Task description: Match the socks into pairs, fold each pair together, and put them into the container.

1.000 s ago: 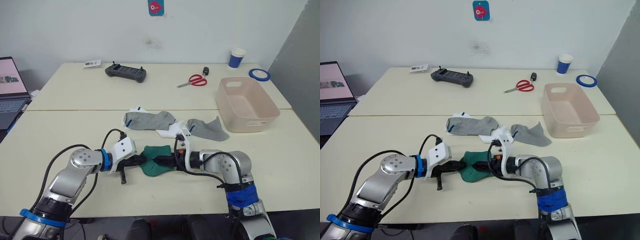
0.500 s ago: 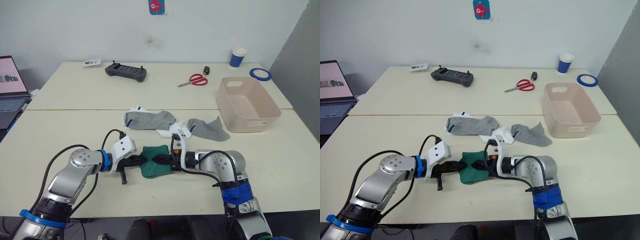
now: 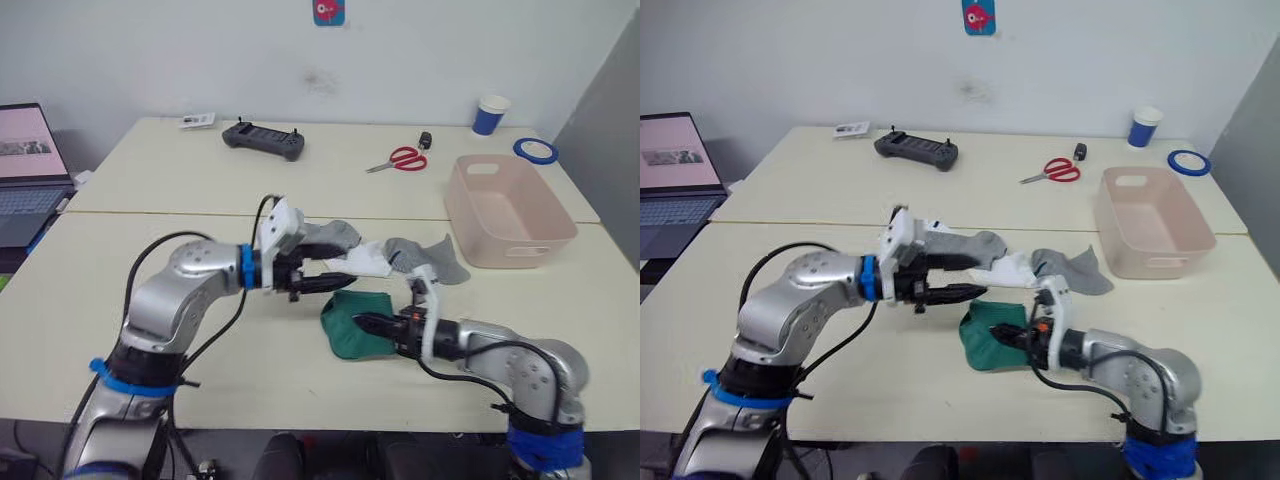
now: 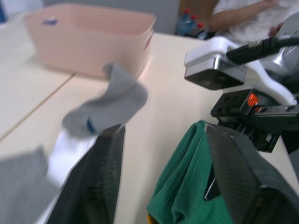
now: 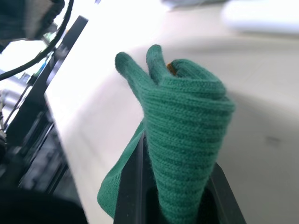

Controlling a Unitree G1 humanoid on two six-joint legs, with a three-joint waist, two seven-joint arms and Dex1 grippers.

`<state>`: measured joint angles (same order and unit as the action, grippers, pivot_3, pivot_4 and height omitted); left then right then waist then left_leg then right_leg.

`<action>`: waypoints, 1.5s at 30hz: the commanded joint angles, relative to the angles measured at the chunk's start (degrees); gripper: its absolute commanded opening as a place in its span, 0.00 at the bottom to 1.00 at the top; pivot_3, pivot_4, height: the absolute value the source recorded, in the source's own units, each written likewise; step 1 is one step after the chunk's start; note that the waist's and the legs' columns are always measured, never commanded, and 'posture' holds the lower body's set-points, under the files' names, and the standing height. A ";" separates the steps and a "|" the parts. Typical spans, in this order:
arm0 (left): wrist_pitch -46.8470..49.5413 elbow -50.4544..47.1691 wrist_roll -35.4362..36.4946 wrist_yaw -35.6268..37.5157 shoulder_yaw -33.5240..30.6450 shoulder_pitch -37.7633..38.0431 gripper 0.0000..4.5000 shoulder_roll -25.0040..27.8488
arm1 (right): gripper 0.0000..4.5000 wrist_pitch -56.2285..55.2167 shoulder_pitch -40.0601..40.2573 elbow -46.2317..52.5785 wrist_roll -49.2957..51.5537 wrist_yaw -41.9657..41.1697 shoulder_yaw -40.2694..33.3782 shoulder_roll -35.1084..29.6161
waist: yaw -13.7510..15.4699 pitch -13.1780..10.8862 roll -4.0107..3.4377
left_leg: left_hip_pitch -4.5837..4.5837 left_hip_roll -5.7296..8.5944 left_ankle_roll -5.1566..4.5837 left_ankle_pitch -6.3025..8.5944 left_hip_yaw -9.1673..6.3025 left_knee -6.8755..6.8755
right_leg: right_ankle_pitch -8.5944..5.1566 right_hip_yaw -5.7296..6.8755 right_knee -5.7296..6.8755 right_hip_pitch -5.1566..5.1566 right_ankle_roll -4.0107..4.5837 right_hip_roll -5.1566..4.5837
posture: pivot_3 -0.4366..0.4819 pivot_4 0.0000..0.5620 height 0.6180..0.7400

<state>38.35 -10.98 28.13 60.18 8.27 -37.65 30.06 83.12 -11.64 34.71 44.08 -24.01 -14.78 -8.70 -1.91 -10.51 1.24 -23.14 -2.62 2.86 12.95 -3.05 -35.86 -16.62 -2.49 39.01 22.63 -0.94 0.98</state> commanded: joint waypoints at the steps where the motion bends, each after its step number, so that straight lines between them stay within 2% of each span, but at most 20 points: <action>1: -1.73 3.40 -1.82 0.27 2.66 -5.24 0.92 -2.15 | 0.00 1.05 2.32 6.50 4.41 2.17 -6.65 0.45 | -0.23 0.00 0.00 | 0.01 -0.01 0.00 0.00 0.00 0.01 | 0.00 -0.01 0.01 0.01 0.00 0.02 | 0.48 0.27 1.00; 2: -2.51 5.17 -2.61 0.47 3.48 -7.14 0.99 -3.12 | 0.00 1.09 3.87 8.20 5.49 2.90 -8.94 0.51 | -0.52 0.00 -0.01 | 0.03 -0.02 0.00 0.00 0.00 0.02 | 0.00 -0.03 0.02 0.01 0.00 0.05 | 0.48 0.27 1.00; 6: -6.56 11.85 -5.33 1.17 5.37 -13.10 1.00 -6.56 | 0.00 0.31 8.32 12.76 9.99 5.26 -16.41 -0.40 | -0.39 -0.02 -0.04 | 0.07 -0.03 0.00 0.00 -0.01 0.07 | -0.01 -0.05 0.02 0.00 0.02 0.09 | 0.48 0.27 1.00; 9: -9.38 17.52 -7.28 0.91 6.15 -17.27 1.00 -9.84 | 0.00 -1.99 9.17 14.35 12.77 7.37 -22.26 -3.44 | -0.37 -0.04 -0.04 | 0.04 0.01 0.00 0.00 0.07 0.04 | -0.01 -0.10 0.00 0.00 0.02 0.05 | 0.48 0.27 1.00; 13: -10.84 21.97 -8.76 1.45 6.61 -20.05 1.00 -12.23 | 0.00 -5.43 7.25 13.34 14.42 9.03 -24.99 -10.00 | -0.58 -0.04 -0.03 | 0.04 0.07 0.00 0.00 0.15 -0.01 | 0.01 -0.17 -0.01 -0.01 -0.02 0.00 | 0.48 0.27 1.00; 14: -10.96 22.81 -8.93 1.46 6.44 -20.75 1.00 -12.70 | 0.00 -6.45 5.81 12.70 14.03 9.35 -25.24 -12.45 | -0.64 -0.04 -0.03 | 0.06 0.07 -0.01 0.00 0.15 0.01 | 0.00 -0.18 -0.01 -0.01 -0.02 0.01 | 0.48 0.27 1.00; 15: -11.56 23.91 -9.38 1.40 6.30 -21.75 1.00 -13.15 | 0.00 -8.91 2.27 10.80 10.93 8.94 -24.67 -18.03 | -0.80 -0.06 -0.06 | 0.07 0.05 -0.01 0.00 0.13 0.02 | 0.00 -0.16 -0.01 -0.01 -0.01 0.04 | 0.48 0.27 1.00; 18: -12.50 25.58 -10.06 1.16 5.79 -23.09 1.00 -14.31 | 0.00 -16.79 -4.79 4.40 1.89 6.09 -19.81 -32.09 | -1.11 -0.41 -0.45 | 0.02 0.19 -0.02 -0.01 0.29 -0.04 | 0.10 -0.34 -0.02 0.05 -0.17 -0.06 | 0.48 0.27 1.00; 22: -12.12 24.05 -10.16 0.39 5.56 -21.75 1.00 -15.10 | 0.00 -35.26 -7.08 -6.92 -15.59 -1.30 -5.20 -47.56 | -1.00 -0.40 -0.37 | 0.01 0.15 -0.04 -0.01 0.20 0.02 | 0.04 -0.23 -0.15 -0.01 -0.23 -0.03 | 0.48 0.27 1.00; 26: -11.58 22.66 -9.97 -0.66 4.90 -20.82 1.00 -15.21 | 0.00 -57.28 -14.73 -23.72 -34.83 -6.02 11.37 -54.83 | -1.32 -0.42 -0.38 | -0.05 0.16 -0.05 -0.01 0.34 0.03 | -0.02 -0.38 -0.16 0.09 -0.33 -0.06 | 0.48 0.27 1.00; 30: -10.90 21.35 -9.73 -1.78 4.41 -20.48 1.00 -15.42 | 0.00 -76.10 -26.22 -43.09 -52.01 -7.93 24.82 -54.41 | -1.34 -0.42 -0.37 | -0.15 0.16 -0.03 -0.02 0.63 0.01 | -0.02 -0.68 -0.04 0.41 -0.33 -0.05 | 0.48 0.27 1.00; 34: -9.51 18.89 -9.18 -2.77 3.71 -19.81 1.00 -15.07 | 0.00 -91.14 -38.88 -63.84 -64.56 -10.36 35.37 -50.05 | -1.35 -0.44 -0.35 | -0.14 0.17 0.10 -0.09 0.99 0.01 | 0.01 -1.08 0.00 0.58 -0.34 -0.05 | 0.48 0.27 1.00; 39: -7.75 16.47 -8.90 -3.60 3.17 -19.27 1.00 -14.80 | 0.00 -100.14 -49.25 -82.64 -73.52 -12.55 41.96 -45.28 | -1.21 -0.44 -0.34 | -0.12 0.16 0.13 -0.11 1.21 0.00 | 0.17 -1.26 -0.01 0.61 -0.10 -0.08 | 0.48 0.27 1.00; 45: -6.61 14.88 -9.14 -4.23 3.16 -18.52 1.00 -14.06 | 0.00 -105.21 -56.84 -95.31 -77.02 -17.26 43.99 -41.46 | -1.18 -0.44 -0.34 | -0.03 0.15 0.13 -0.11 1.39 -0.05 | 0.27 -1.44 0.04 0.59 -0.15 -0.10 | 0.48 0.27 1.00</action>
<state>31.84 6.22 18.05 56.56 12.97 -56.08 15.77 -20.86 -66.32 -58.77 -32.51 -40.22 29.58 -49.74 -3.10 -10.96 0.89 -23.15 -2.46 2.99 12.84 -1.62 -35.91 -16.33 -3.97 39.06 23.22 -1.11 0.87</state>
